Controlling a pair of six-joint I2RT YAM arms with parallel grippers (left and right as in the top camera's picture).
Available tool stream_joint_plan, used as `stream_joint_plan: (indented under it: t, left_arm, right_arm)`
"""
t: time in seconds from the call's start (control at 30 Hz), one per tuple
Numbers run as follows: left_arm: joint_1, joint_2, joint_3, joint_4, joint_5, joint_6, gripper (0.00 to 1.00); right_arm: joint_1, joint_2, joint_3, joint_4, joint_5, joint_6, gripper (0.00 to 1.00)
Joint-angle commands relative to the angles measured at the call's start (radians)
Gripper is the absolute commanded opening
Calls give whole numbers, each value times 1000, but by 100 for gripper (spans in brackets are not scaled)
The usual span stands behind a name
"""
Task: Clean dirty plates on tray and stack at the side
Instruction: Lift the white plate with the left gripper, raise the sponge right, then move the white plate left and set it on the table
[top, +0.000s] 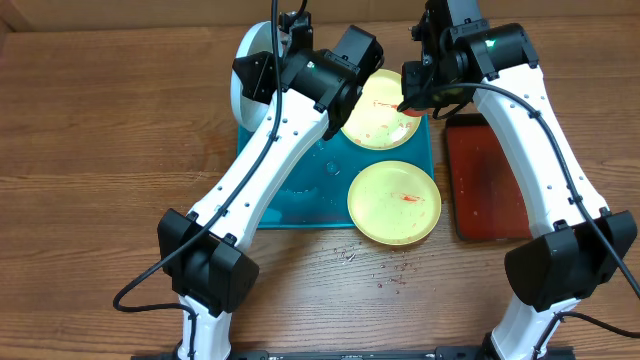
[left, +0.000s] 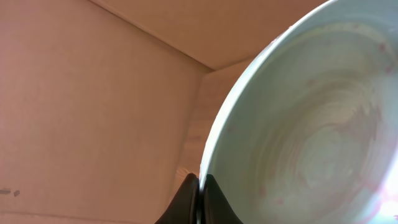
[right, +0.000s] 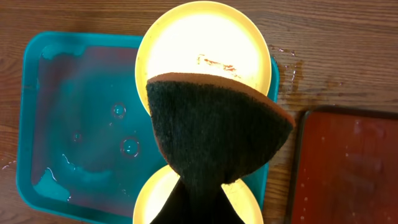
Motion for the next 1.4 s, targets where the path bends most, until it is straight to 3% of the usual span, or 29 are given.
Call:
stream_joint_plan:
  t: [0.0, 0.2, 0.3, 0.43, 0.57, 0.8, 0.97, 1.2, 1.37]
  left_arm:
    - [-5, -25, 21, 4, -32, -22, 4]
    - [-5, -25, 21, 6, -2, -22, 4]
    - [1, -25, 21, 8, 95, -21, 4]
    - [48, -24, 18, 8, 415, -14, 4]
    - [141, -20, 16, 16, 763, 66, 4]
    - [371, -20, 12, 20, 1166, 212, 4]
    - [610, -20, 12, 10, 1453, 271, 4]
    - [917, -20, -52, 20, 1530, 294, 4]
    - [1061, -20, -222, 156, 1531, 252, 5]
  right_arm:
    - [-6, -43, 15, 6, 10, 4, 4]
    - [-6, -43, 14, 7, 10, 4, 4]
    - [-6, -43, 14, 7, 11, 4, 4]
    - [-6, -43, 14, 6, 10, 4, 4]
    - [-6, -43, 14, 5, 10, 4, 4]
    - [-6, -43, 14, 3, 10, 4, 4]
    - [-6, -43, 14, 2, 10, 4, 4]
    - [-6, -43, 14, -2, 10, 4, 4]
    - [-6, -43, 14, -3, 10, 4, 4]
